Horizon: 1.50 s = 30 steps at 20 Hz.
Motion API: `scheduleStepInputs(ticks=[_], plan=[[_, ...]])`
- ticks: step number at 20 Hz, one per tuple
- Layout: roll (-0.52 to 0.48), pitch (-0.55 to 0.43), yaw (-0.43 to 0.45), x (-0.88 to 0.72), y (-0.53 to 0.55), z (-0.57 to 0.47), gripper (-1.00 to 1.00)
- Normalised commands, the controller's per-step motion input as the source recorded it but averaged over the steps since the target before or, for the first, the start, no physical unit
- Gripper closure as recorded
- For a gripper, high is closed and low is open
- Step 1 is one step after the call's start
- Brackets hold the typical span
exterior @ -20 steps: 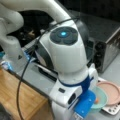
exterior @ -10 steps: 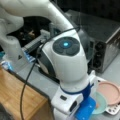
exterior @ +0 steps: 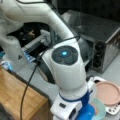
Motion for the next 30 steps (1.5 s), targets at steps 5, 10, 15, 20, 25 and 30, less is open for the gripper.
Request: scheduleStepInputs(ticks=[5,10,15,20,25,30], plan=[[-0.209,0.177,0.164,0.37,-0.25,0.1,1.0],[-0.184,0.194,0.157,0.36,-0.18,0.13,1.0],[-0.153,0.188,0.139,0.32,-0.1,0.13,1.0],[-0.153,0.168,0.104,0.28,-0.04,0.13,1.0],[-0.162,0.176,0.098,0.28,-0.01,0.12,1.0],[-0.157,0.169,0.096,0.3,0.0,0.07,1.0]])
